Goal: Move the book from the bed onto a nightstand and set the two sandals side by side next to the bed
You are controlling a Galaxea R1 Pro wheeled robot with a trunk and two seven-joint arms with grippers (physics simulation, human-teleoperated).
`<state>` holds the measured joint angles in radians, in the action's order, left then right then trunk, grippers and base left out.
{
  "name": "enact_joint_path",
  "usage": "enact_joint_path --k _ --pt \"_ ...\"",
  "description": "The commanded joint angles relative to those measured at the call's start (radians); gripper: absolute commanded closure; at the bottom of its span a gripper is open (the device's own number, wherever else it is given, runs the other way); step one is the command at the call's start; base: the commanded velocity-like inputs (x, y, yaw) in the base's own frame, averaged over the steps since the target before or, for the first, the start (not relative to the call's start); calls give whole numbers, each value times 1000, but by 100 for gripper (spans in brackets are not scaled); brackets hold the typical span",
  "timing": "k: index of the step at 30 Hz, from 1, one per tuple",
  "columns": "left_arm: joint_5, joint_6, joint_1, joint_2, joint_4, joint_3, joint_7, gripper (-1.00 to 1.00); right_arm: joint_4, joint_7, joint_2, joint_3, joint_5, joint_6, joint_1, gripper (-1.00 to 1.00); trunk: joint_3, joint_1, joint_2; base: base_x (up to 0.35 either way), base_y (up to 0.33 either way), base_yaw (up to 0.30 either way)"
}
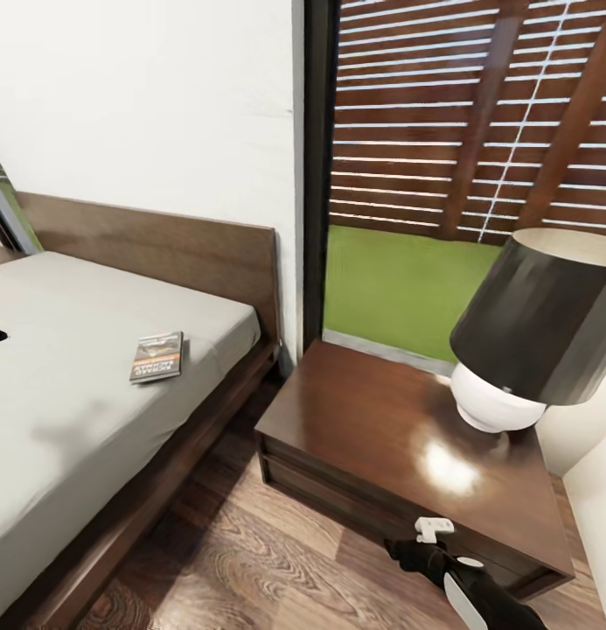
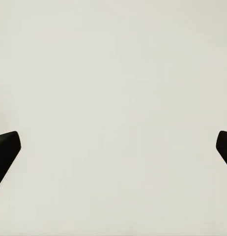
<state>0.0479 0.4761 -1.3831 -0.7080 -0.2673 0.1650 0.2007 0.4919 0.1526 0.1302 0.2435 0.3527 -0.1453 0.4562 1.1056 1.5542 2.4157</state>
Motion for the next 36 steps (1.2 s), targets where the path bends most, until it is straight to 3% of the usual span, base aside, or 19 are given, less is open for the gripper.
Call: enact_joint_path --k 1,36 --pt "6 6 -1 1 -1 7 5 -100 29 2 1 6 -2 -2 1 -100 1 0 0 0 0 133" --pt "4 9 -1 0 -1 7 5 -100 28 2 0 8 -2 -7 1 -100 1 0 0 0 0 101"
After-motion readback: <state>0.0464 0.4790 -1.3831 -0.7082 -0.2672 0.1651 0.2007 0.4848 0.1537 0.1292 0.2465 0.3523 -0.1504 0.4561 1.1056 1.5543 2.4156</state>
